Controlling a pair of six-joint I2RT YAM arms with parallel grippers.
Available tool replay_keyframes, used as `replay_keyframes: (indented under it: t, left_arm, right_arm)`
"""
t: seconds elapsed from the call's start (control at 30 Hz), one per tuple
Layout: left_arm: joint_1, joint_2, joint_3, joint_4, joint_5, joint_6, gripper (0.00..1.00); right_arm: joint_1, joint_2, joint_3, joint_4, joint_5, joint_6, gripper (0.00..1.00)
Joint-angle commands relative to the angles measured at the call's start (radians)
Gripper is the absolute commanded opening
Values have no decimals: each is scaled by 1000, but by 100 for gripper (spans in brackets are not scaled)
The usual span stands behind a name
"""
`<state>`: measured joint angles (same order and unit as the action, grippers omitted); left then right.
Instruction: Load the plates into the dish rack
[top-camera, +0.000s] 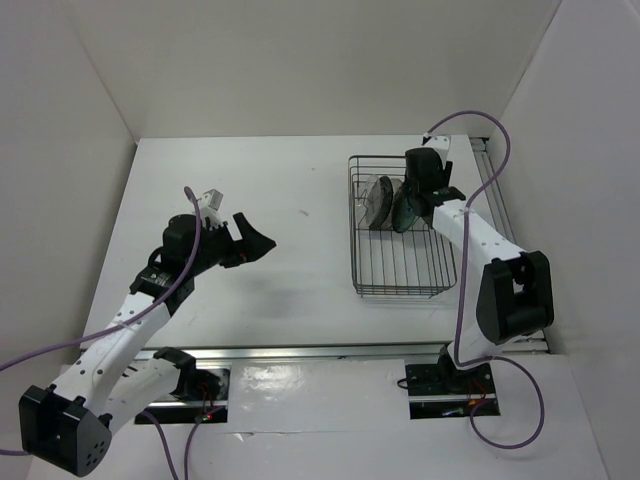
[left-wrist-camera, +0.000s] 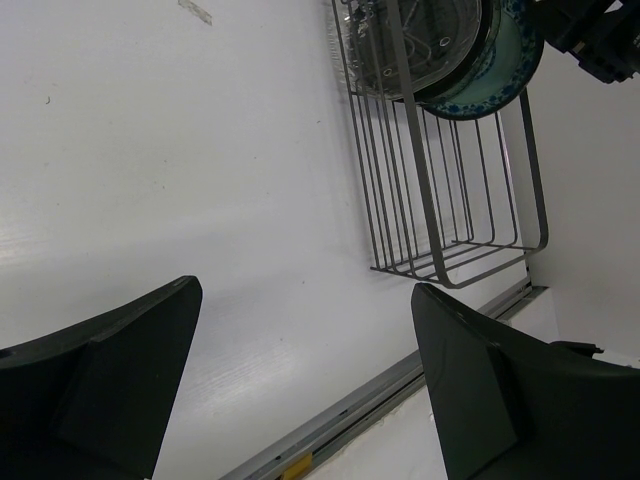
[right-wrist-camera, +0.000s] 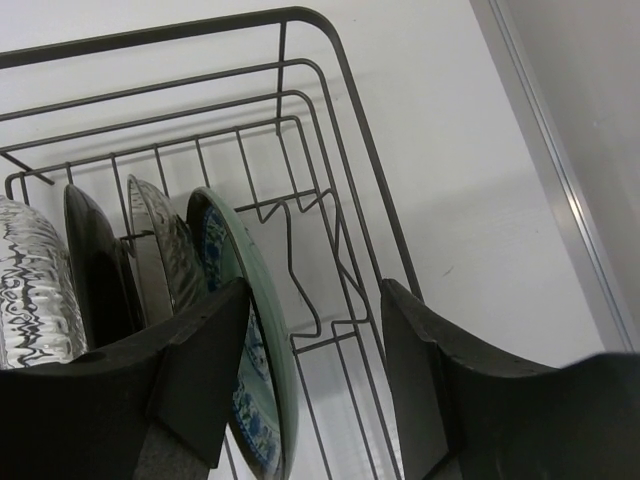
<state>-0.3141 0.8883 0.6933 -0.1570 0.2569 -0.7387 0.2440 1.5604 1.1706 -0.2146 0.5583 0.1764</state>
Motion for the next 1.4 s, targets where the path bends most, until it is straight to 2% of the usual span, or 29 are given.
replay_keyframes:
  t: [0.0,0.13,0.23,0.4,0.77,0.83,0.9,0.97,1.03,1.07,1.1,1.17,1.23,1.37]
  left_arm:
    - [-2,-17,3,20,13,4,100]
    - [-2,-8,3,20,13,4,100]
    - [-2,-8,3,20,13,4,100]
    - [-2,-8,3,20,13,13,100]
    - [-2,-8,3,20,13,13,100]
    - [-2,-8,3,20,13,13,100]
    - [-2,-8,15,2,-14,24,100]
    - [-2,1,70,-54,-44,33,100]
    - [-2,34,141,-131,-90,48,100]
    - [-2,50,237,-175,-106,64,100]
    - [-2,69,289,-275,-155,102,100]
    - [-2,110,429,-360,-221,140,100]
    - [-2,120,500,-441,-309,192,100]
    - [7,143,589,-507,-369,274,100]
  right_arm:
    - [6,0,18,34,25,-2,63]
    - [6,0,38,24,25,9,75]
    - [-5,44,80,12,11,9,80]
    - [-14,101,132,-22,41,34,81]
    - [-14,-23,199,-52,65,34,82]
    - [-14,-68,199,-77,2,34,100]
    - [-14,-94,227,-107,-96,43,100]
    - [0,-117,279,-219,-106,93,100]
    - [41,-132,310,-349,-39,112,100]
    - [55,-163,310,-383,-14,112,100]
    - [69,-186,322,-413,12,139,100]
    - [112,-290,293,-442,45,140,100]
    - [130,-367,258,-466,55,172,100]
    - [141,-557,216,-523,52,199,100]
